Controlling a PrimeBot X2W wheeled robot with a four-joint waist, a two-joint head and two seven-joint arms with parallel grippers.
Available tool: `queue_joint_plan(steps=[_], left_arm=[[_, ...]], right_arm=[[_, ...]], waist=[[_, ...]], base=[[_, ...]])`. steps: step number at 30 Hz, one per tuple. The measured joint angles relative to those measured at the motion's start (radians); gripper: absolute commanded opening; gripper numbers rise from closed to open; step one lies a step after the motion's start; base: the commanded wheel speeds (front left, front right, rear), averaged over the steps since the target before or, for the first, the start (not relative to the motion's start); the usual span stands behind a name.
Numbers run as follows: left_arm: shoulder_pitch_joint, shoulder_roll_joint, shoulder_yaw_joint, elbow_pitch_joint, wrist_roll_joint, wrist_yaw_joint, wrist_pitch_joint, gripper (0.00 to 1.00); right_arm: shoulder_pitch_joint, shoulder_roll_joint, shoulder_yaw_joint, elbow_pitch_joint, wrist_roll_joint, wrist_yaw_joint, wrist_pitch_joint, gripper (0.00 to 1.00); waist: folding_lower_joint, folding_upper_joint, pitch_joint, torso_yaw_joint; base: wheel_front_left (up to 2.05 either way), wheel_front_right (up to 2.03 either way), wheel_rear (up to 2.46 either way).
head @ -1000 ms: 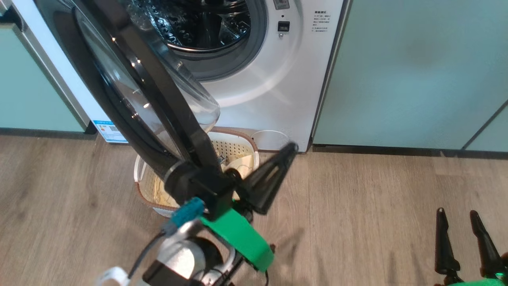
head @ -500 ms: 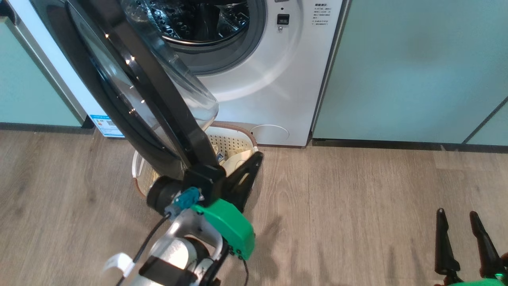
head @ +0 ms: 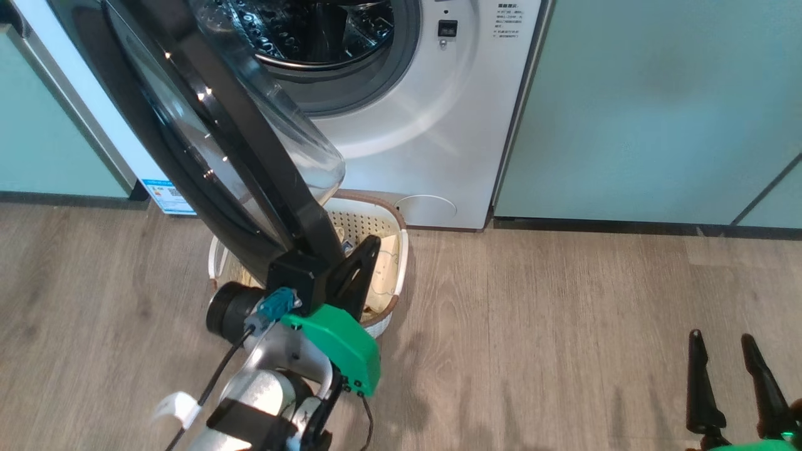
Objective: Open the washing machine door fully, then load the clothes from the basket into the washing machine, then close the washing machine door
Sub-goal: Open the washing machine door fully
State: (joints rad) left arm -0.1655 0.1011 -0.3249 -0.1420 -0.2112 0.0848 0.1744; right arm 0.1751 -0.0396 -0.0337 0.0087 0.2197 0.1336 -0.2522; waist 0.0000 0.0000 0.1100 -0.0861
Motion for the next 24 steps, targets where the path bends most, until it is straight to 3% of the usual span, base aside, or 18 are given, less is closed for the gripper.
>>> queue_joint_plan(steps=[24], left_arm=[[0.058,0.005,0.016,-0.019,-0.002,0.060,-0.017,0.00]], right_arm=[[-0.001,0.000,-0.006,-0.001,0.000,0.000,0.000,1.00]], waist=[[0.0000,0.0000,0.005,0.043]], base=[[0.00,0.00,0.00]])
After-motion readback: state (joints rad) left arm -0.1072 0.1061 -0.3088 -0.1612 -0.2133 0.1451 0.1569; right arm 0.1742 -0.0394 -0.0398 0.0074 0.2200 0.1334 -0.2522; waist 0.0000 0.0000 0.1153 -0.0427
